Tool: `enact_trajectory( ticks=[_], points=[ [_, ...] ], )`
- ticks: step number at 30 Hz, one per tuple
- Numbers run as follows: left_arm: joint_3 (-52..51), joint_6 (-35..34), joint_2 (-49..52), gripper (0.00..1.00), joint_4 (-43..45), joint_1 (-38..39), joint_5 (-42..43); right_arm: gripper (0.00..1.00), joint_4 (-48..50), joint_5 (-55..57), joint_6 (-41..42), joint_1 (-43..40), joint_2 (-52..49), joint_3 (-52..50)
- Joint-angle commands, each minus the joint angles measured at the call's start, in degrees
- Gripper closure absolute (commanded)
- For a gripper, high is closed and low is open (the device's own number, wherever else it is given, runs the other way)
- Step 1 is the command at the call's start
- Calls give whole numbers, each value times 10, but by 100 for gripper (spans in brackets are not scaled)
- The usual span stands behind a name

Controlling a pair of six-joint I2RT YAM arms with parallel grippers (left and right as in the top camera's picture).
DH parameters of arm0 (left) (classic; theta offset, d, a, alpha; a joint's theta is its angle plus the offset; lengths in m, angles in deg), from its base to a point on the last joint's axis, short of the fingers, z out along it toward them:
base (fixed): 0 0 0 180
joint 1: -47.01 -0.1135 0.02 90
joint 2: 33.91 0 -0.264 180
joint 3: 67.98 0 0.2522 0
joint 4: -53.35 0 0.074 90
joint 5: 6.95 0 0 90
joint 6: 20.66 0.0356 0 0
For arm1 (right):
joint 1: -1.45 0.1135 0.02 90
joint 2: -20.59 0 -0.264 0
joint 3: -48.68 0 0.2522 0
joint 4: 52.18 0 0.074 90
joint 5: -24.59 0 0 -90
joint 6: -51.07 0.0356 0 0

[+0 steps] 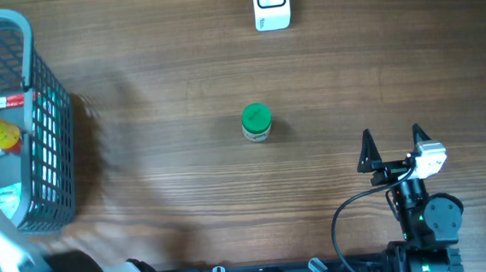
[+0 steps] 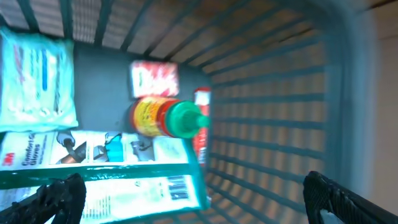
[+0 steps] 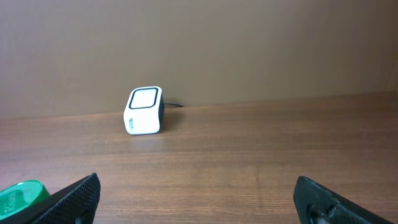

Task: Scan the item barcode
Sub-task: 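Reach left gripper into basket and grasp the red-capped sriracha bottle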

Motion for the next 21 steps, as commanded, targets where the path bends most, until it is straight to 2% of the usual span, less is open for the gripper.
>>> enact_trajectory(
  ticks=[1, 9, 15, 21],
  points=[
    [3, 16, 70, 0, 17, -5, 57, 0, 2, 0, 1, 2, 2, -1],
    [3, 15, 107, 0, 87, -5, 84, 0, 2, 0, 2, 2, 2, -1],
    [3, 15, 117, 0, 99, -5, 20, 0, 2, 0, 1, 2, 2, -1],
    [3, 15, 150, 0, 99, -5, 18, 0, 2, 0, 1, 2, 2, -1]
  ],
)
